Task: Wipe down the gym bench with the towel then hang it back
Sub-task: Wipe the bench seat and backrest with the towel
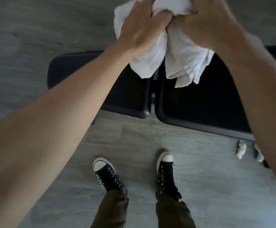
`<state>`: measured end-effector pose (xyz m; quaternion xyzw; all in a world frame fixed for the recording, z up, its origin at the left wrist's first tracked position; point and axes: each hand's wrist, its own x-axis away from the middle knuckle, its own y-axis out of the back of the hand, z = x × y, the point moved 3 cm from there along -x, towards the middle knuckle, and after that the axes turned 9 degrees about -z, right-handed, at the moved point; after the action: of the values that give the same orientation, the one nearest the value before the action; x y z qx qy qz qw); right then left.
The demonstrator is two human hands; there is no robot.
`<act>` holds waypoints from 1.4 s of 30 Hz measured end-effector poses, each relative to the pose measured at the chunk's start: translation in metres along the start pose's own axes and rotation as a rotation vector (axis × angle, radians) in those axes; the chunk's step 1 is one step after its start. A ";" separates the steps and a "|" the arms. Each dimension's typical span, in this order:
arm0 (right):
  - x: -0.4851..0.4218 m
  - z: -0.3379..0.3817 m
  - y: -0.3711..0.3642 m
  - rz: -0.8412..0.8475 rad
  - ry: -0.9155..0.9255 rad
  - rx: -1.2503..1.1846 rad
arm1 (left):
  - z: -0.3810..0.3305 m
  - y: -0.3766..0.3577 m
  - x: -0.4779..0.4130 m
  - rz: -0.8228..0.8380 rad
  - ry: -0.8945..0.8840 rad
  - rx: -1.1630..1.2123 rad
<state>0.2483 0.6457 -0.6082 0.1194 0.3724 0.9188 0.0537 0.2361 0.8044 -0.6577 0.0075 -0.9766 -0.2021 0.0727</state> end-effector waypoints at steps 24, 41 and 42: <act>0.007 -0.179 0.066 0.112 0.333 0.689 | -0.019 -0.177 0.034 0.292 -0.126 -0.659; 0.011 -0.221 0.140 0.094 0.320 0.561 | -0.064 -0.248 0.052 0.297 -0.132 -0.639; 0.005 -0.221 0.145 0.086 0.300 0.512 | -0.068 -0.252 0.044 0.295 -0.122 -0.627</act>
<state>0.1844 0.3942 -0.6601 0.0075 0.5903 0.8039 -0.0728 0.1983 0.5440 -0.6901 -0.1683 -0.8602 -0.4796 0.0416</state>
